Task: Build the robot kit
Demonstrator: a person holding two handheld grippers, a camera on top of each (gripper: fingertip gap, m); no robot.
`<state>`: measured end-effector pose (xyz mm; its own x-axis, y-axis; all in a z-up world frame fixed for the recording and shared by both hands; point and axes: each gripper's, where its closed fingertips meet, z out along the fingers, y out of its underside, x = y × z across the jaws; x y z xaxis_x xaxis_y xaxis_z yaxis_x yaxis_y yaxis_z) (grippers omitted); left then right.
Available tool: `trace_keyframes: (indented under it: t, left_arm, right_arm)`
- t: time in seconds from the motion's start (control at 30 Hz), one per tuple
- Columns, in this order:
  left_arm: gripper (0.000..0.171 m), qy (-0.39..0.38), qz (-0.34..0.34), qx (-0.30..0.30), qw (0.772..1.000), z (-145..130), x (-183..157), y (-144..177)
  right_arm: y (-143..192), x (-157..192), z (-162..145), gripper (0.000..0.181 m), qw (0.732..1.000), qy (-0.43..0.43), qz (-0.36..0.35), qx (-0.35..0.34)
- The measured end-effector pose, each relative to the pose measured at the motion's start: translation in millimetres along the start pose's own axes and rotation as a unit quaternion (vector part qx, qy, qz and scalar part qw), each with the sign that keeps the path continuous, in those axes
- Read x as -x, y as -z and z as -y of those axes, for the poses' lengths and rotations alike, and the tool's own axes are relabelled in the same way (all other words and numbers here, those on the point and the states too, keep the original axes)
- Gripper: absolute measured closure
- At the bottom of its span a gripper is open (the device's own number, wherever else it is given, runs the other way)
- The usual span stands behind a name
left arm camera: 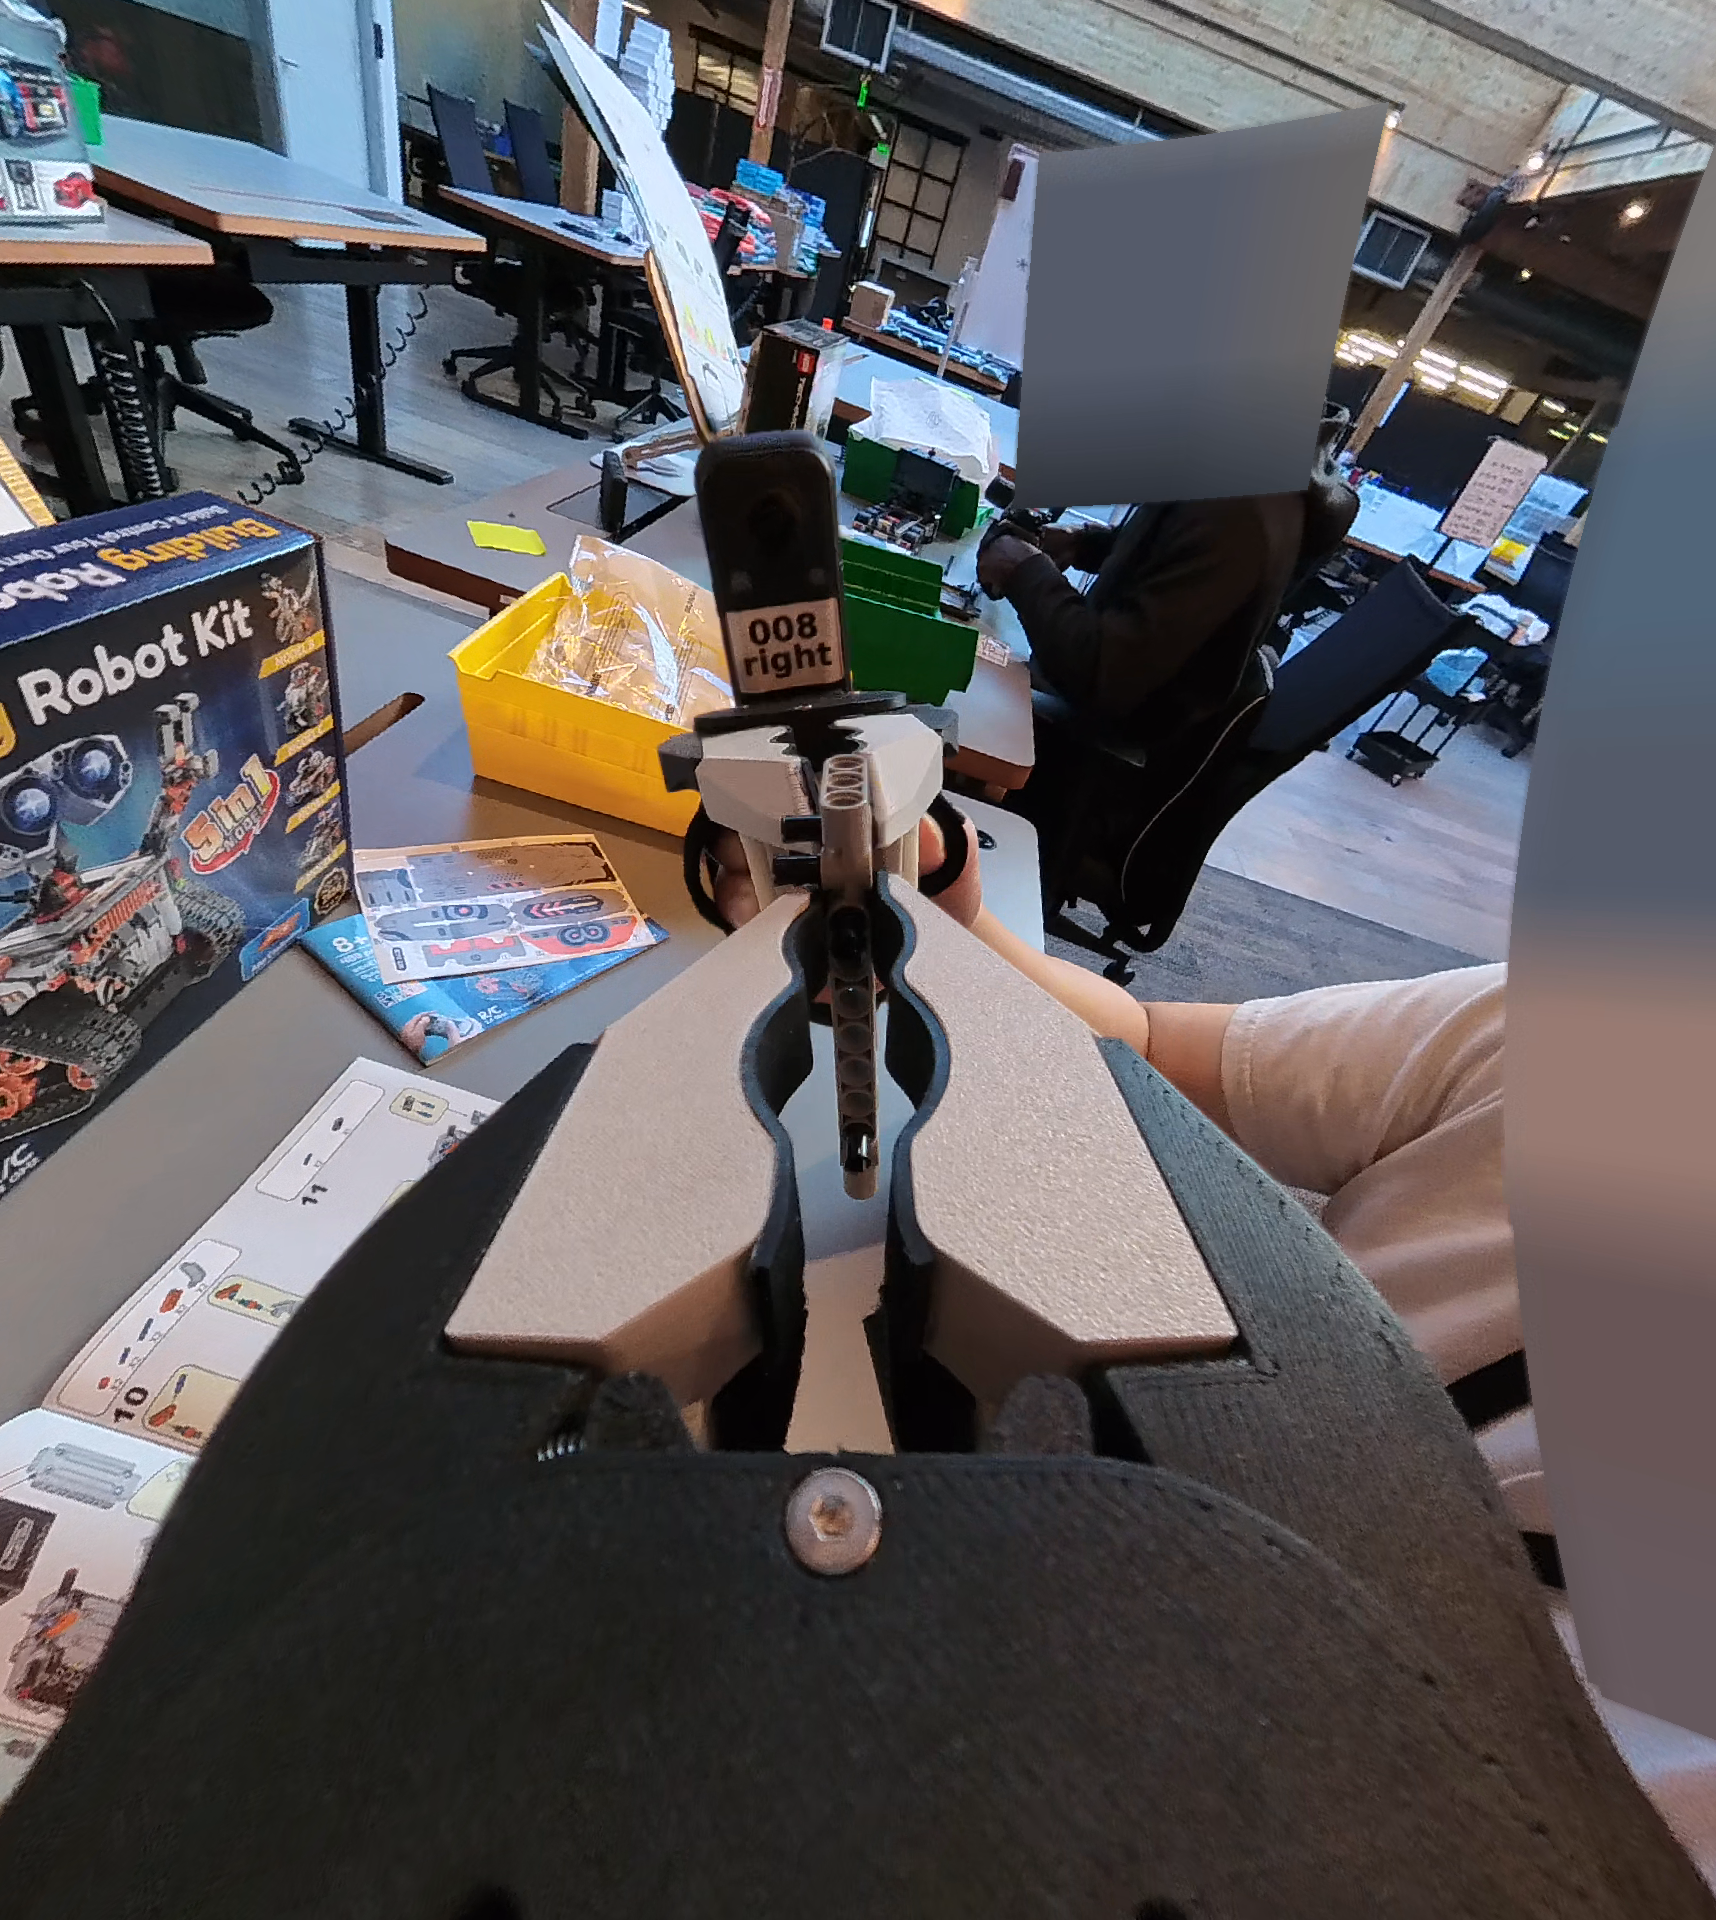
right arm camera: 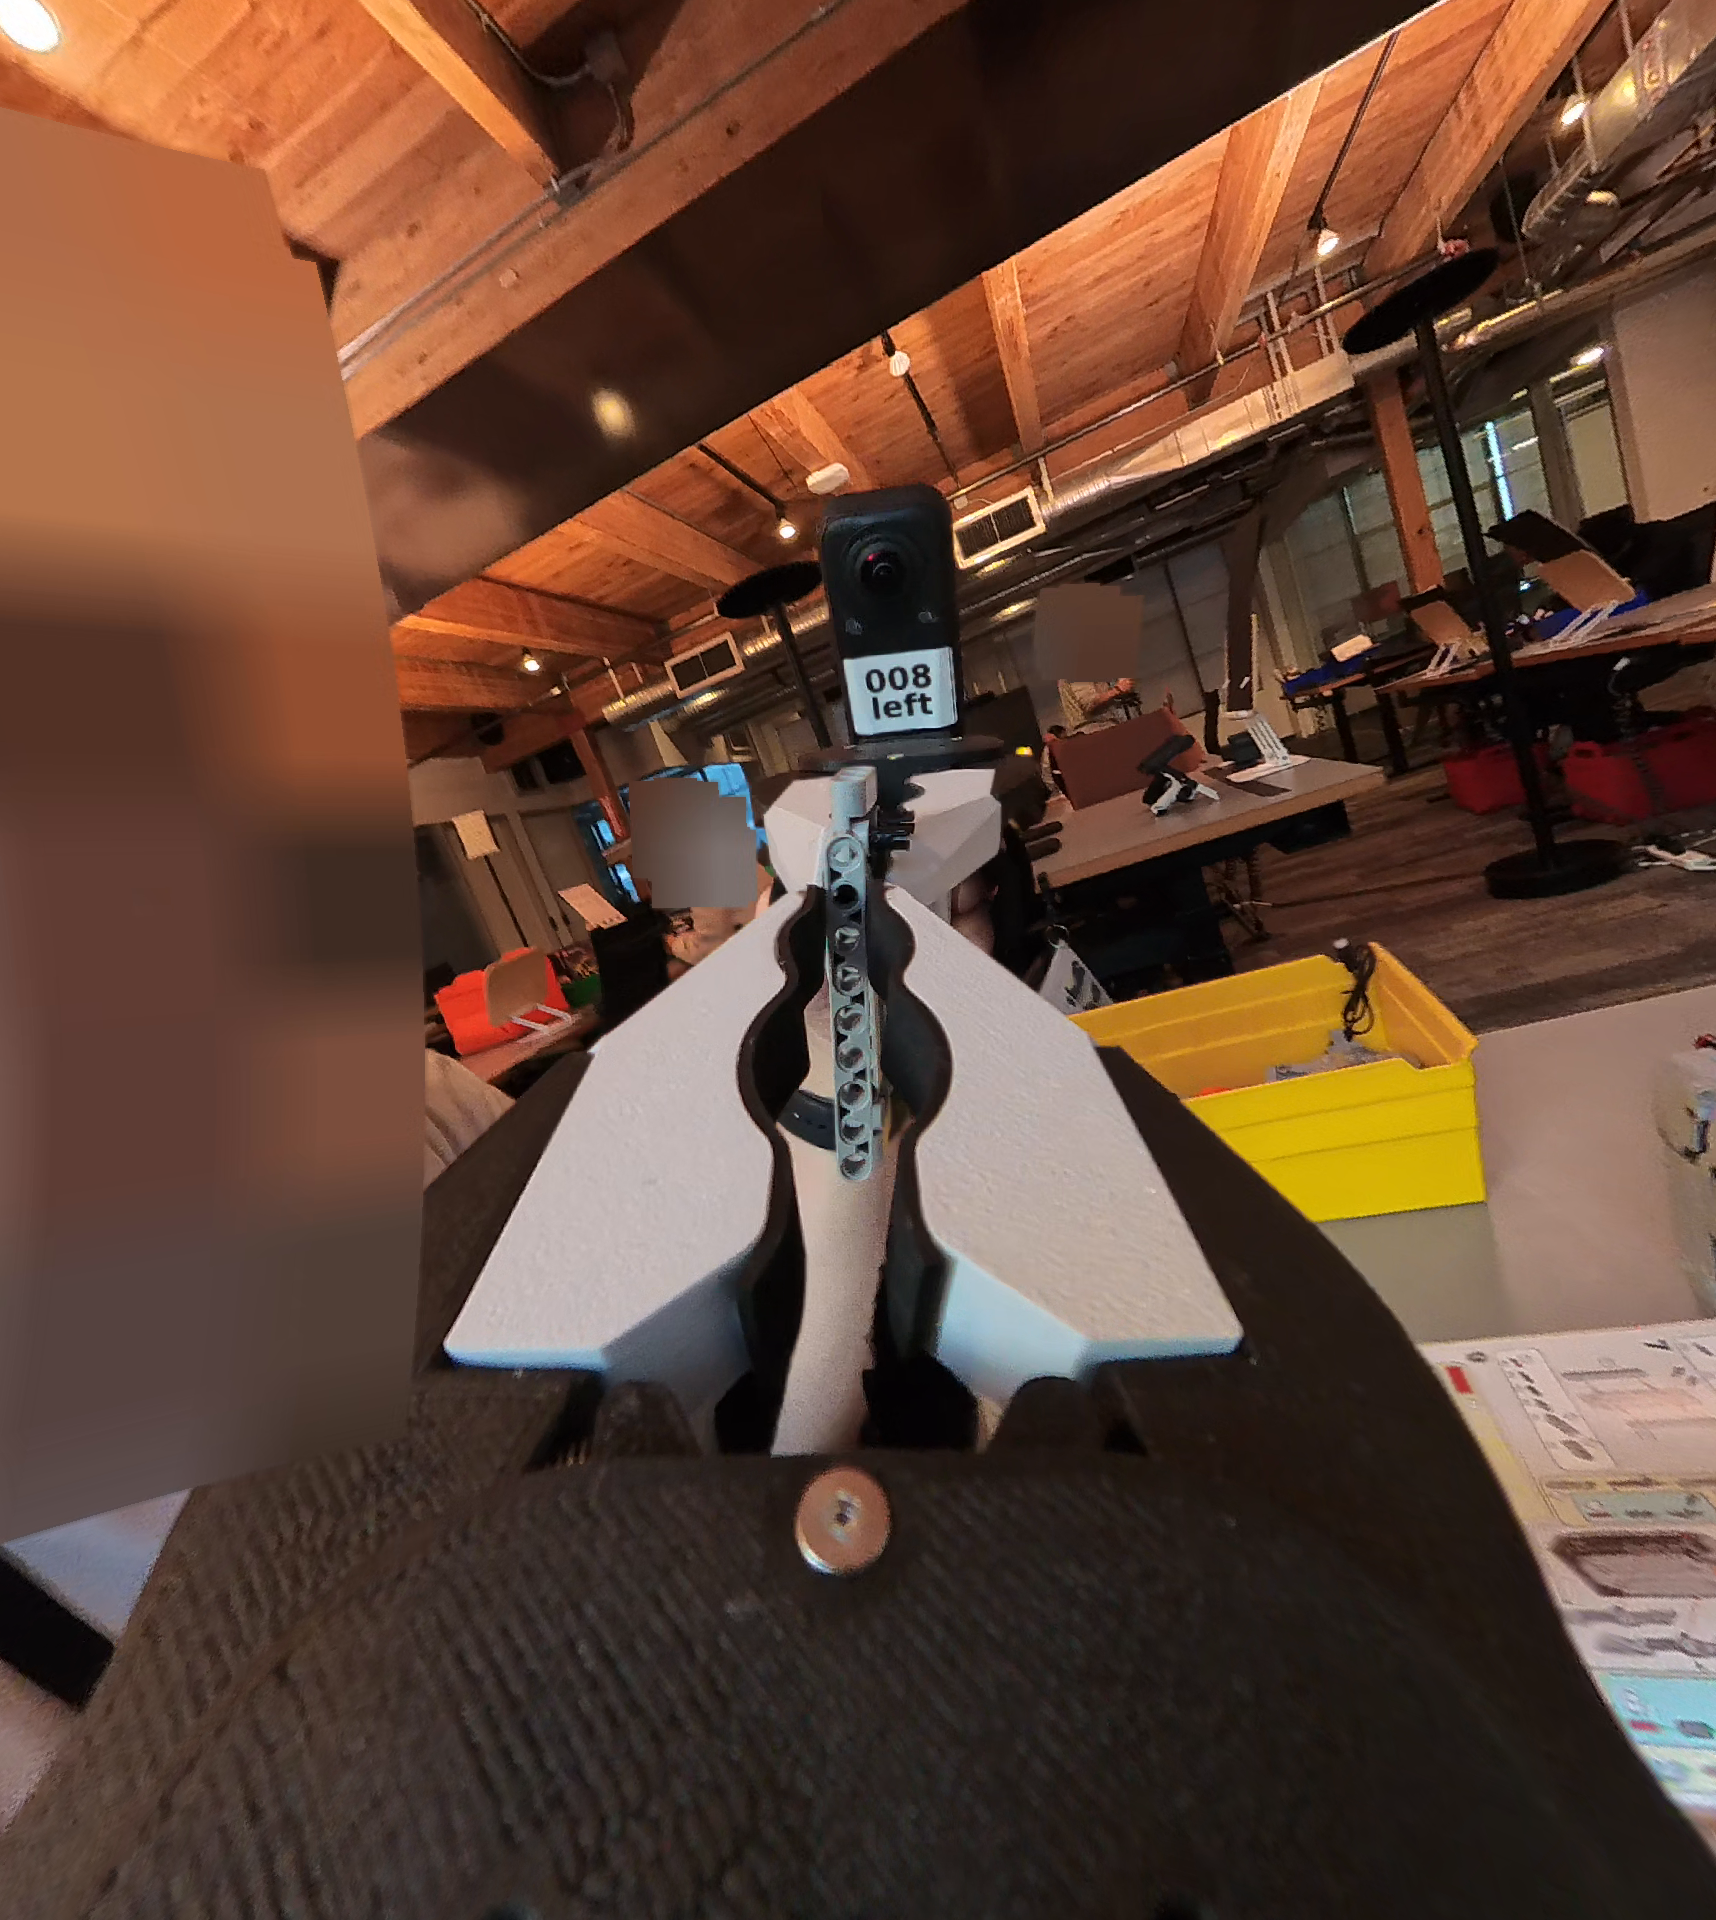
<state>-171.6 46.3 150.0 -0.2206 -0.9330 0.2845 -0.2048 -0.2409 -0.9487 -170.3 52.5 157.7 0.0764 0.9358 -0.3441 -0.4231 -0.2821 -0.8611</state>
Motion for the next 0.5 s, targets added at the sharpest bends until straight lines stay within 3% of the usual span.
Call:
trace_keyframes:
  t: [0.03,0.13,0.3,0.5]
  left_arm:
    - [0.167,-0.004,-0.001,-0.001,1.000,0.7,-2.3,-0.3]
    - [0.167,-0.031,0.028,0.002,0.999,2.1,-1.2,-1.9]
    - [0.167,-0.033,0.019,0.009,0.999,-0.2,-4.0,-1.5]
    - [0.167,-0.033,-0.004,0.010,0.999,-1.6,-10.6,-3.7]
  right_arm:
    - [-0.2,2.7,-0.2,0.175,1.000,0.009,-0.002,0.009]
    - [1.2,1.8,2.1,0.175,0.998,0.033,-0.045,0.030]
    - [0.4,4.1,-0.7,0.175,0.994,0.057,-0.074,0.060]
    - [-1.6,10.9,-6.1,0.174,0.994,0.064,-0.051,0.077]
